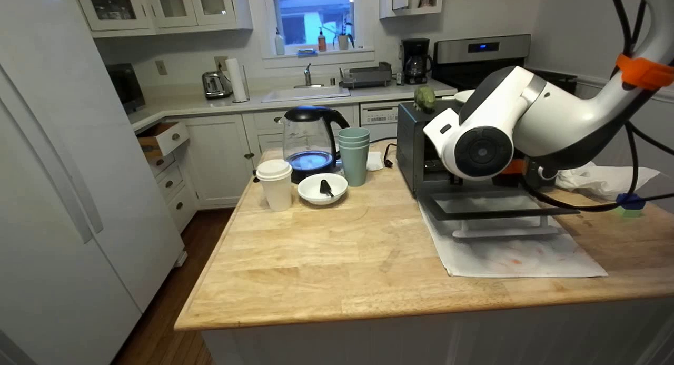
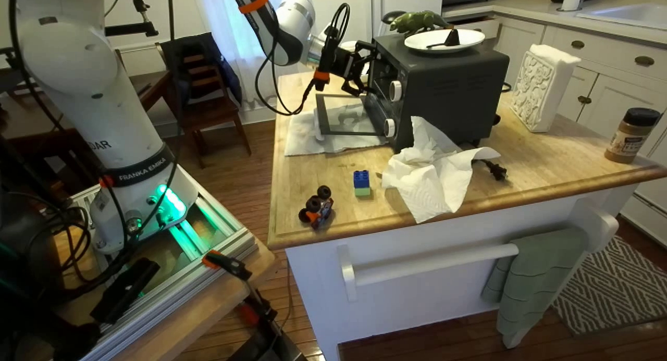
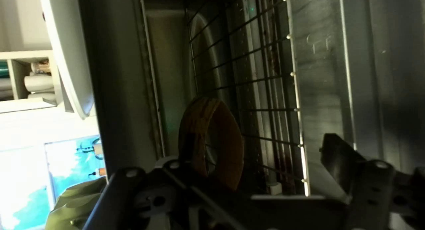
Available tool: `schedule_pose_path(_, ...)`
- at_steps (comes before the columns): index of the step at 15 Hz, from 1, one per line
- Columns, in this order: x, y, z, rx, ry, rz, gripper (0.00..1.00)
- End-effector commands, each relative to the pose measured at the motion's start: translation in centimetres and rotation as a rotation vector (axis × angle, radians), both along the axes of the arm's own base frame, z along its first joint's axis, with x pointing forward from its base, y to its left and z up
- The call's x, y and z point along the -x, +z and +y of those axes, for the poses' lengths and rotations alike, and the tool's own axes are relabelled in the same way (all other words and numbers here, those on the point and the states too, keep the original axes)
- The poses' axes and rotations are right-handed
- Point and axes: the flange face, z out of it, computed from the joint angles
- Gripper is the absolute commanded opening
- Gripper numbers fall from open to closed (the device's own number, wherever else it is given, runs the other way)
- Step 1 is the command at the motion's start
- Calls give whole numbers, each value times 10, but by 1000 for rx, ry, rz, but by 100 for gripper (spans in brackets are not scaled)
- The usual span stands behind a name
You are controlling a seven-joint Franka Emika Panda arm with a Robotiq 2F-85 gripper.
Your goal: Pull out the toaster oven rack
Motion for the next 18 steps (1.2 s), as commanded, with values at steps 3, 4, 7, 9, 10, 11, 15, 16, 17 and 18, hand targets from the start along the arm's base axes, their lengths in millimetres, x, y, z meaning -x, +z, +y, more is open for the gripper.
schedule_pose_path(3, -19, -4, -11, 25, -3, -17, 53)
schedule_pose_path(4, -18, -6, -11, 26, -4, -13, 45)
schedule_pose_path(7, -17, -12, -11, 25, -7, -1, 25)
schedule_pose_path(9, -15, -15, -9, 18, -10, 15, 11)
schedule_pose_path(10, -13, -16, -8, 16, -11, 21, 5)
schedule_pose_path(11, -10, -18, -7, 7, -12, 33, 1)
schedule_pose_path(15, 1, -16, -3, -1, -16, 52, 4)
schedule_pose_path(16, 4, -16, -2, -3, -17, 58, 4)
schedule_pose_path(17, 9, -15, 0, -4, -15, 64, 4)
schedule_pose_path(18, 14, -14, 2, -6, -12, 68, 4)
